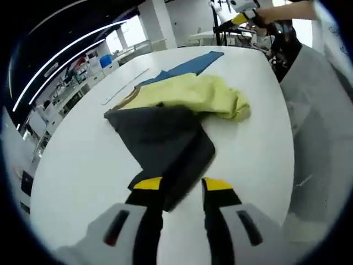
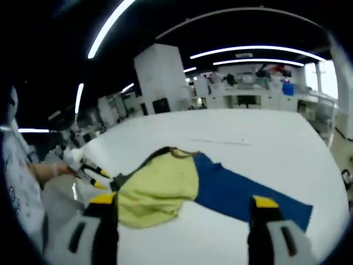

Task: Fold the garment on the visible template until the final outline fits inside the template.

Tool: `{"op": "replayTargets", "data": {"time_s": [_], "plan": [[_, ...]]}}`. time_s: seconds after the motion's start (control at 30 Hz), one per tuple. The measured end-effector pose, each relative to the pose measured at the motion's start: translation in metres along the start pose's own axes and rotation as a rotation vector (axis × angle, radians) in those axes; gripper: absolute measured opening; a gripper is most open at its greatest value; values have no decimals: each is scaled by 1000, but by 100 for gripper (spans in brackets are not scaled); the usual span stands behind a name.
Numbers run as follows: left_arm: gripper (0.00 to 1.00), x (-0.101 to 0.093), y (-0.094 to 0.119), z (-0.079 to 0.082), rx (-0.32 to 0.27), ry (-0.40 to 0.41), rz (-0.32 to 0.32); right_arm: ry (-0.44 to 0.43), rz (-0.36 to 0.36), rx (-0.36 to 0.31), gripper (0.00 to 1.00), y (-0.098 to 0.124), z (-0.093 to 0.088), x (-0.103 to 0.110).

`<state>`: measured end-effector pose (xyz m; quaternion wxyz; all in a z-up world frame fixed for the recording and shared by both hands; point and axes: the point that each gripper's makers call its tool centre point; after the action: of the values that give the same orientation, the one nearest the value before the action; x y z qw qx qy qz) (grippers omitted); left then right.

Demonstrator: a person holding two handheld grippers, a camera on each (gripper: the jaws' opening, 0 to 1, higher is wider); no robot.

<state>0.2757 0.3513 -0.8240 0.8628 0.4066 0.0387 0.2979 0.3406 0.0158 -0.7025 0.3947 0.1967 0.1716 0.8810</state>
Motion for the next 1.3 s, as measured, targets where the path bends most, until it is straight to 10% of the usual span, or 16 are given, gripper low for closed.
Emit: {"op": "replayTargets", "data": {"time_s": [0.4,0.77,1.3], "plan": [[17,-4,-15,-23,140,5,-56,-16,-3,-10,96,5,-2,-2],[0,-2,-20,-14,128,82,-37,-25,-6,-8,95,4,-5,-3],[0,35,17,65,-55,171,-53,-45,5,-2,95,0,-13,1]]}}
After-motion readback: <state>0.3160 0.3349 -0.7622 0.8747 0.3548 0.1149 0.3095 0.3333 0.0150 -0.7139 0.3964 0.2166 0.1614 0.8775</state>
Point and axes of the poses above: the point that each gripper's makers call its tool centre point, and the gripper's own axes: y roughly backward along the fingers, x roughly to its left, z roughly out of its top, and after that the axes turned 2 degrees about -z, right-handed
